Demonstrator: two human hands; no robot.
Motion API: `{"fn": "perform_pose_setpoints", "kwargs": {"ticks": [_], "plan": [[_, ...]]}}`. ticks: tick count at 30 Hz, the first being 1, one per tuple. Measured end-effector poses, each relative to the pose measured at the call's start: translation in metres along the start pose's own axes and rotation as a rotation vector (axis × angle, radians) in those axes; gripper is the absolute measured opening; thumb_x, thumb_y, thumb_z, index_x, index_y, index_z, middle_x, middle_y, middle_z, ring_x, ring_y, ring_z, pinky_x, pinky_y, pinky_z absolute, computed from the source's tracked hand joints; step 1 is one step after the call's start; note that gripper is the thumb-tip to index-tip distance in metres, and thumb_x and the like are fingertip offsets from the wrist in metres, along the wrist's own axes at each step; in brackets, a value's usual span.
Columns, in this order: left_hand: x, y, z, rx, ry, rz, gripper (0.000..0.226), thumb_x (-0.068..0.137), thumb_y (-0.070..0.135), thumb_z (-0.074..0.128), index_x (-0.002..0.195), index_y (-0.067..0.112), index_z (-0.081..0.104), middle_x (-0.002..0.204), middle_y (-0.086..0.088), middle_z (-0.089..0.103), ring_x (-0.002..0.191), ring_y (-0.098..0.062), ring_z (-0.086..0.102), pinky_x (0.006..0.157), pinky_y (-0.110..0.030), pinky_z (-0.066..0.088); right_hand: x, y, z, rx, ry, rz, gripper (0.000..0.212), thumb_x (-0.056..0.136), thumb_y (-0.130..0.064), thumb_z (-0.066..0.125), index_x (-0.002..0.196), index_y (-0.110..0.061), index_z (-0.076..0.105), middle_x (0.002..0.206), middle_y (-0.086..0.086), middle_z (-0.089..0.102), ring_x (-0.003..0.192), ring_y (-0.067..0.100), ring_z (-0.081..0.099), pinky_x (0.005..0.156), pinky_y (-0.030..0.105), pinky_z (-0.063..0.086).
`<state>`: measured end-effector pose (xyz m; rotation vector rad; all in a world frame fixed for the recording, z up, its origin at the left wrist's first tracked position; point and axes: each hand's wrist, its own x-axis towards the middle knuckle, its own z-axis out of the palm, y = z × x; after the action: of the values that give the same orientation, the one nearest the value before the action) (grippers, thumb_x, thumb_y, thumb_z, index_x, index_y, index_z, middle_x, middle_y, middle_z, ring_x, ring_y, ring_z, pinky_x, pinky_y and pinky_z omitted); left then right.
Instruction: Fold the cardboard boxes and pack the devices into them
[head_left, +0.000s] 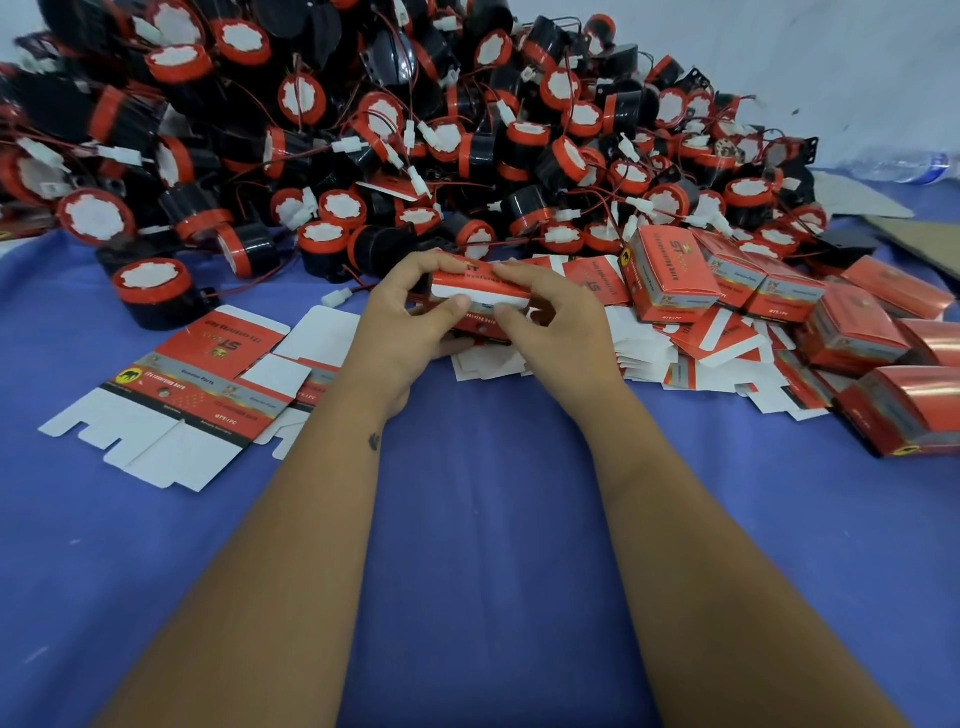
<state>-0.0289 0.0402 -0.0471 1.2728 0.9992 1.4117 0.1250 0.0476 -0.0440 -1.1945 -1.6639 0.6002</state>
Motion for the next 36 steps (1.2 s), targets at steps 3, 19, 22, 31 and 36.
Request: {"fn": "perform_pose_setpoints", "kwargs": {"ticks": [3, 19, 22, 31, 36], "plan": [[-0.0004, 0.0046, -0.0021, -0.064, 0.023, -0.041, 0.023, 0.098, 0.008, 0.058, 0.101, 0.028, 0.069, 0.123, 0.003, 0.063, 0.110, -0.024, 0.066, 0.075, -0.036, 0.061, -0.0004, 0.0009, -0.0007, 0.024, 0.008, 0.007, 0.035, 0.093, -0.013, 0.062, 0.128, -0.020, 0.064, 0.127, -0.007, 0.064, 0.117, 0.007, 0.056, 0.099, 0.029, 0.048], [-0.0016, 0.0096, 0.0009, -0.076, 0.044, -0.032, 0.031, 0.101, 0.014, 0.053, 0.091, 0.036, 0.072, 0.115, 0.003, 0.066, 0.105, -0.020, 0.068, 0.071, -0.037, 0.061, -0.0031, -0.0029, -0.0002, 0.052, 0.044, -0.061, 0.025, 0.097, -0.017, 0.055, 0.105, -0.041, 0.053, 0.108, -0.021, 0.059, 0.103, 0.006, 0.058, 0.080, 0.032, 0.058], [-0.0008, 0.0098, 0.0012, -0.064, 0.037, -0.033, 0.032, 0.102, 0.014, 0.051, 0.092, 0.036, 0.071, 0.119, 0.000, 0.065, 0.109, -0.021, 0.067, 0.076, -0.039, 0.061, -0.0035, -0.0018, 0.0009, 0.054, 0.043, -0.058, 0.021, 0.096, -0.017, 0.055, 0.103, -0.037, 0.054, 0.110, -0.014, 0.061, 0.101, 0.008, 0.059, 0.078, 0.033, 0.058], [-0.0004, 0.0092, 0.0003, -0.045, 0.007, 0.010, 0.030, 0.102, 0.012, 0.053, 0.093, 0.035, 0.071, 0.112, 0.003, 0.066, 0.108, -0.018, 0.067, 0.077, -0.037, 0.061, -0.0042, 0.0015, 0.0029, 0.042, 0.077, -0.064, 0.015, 0.097, -0.016, 0.053, 0.104, -0.030, 0.053, 0.104, -0.012, 0.062, 0.096, 0.008, 0.060, 0.074, 0.029, 0.056], [-0.0013, 0.0083, 0.0027, -0.025, 0.011, 0.028, 0.025, 0.101, 0.010, 0.054, 0.093, 0.029, 0.069, 0.123, -0.005, 0.063, 0.109, -0.019, 0.065, 0.077, -0.037, 0.061, -0.0030, 0.0036, 0.0045, 0.066, 0.104, -0.044, 0.015, 0.095, -0.014, 0.054, 0.097, -0.028, 0.054, 0.101, -0.026, 0.058, 0.098, 0.006, 0.059, 0.080, 0.035, 0.057]]}}
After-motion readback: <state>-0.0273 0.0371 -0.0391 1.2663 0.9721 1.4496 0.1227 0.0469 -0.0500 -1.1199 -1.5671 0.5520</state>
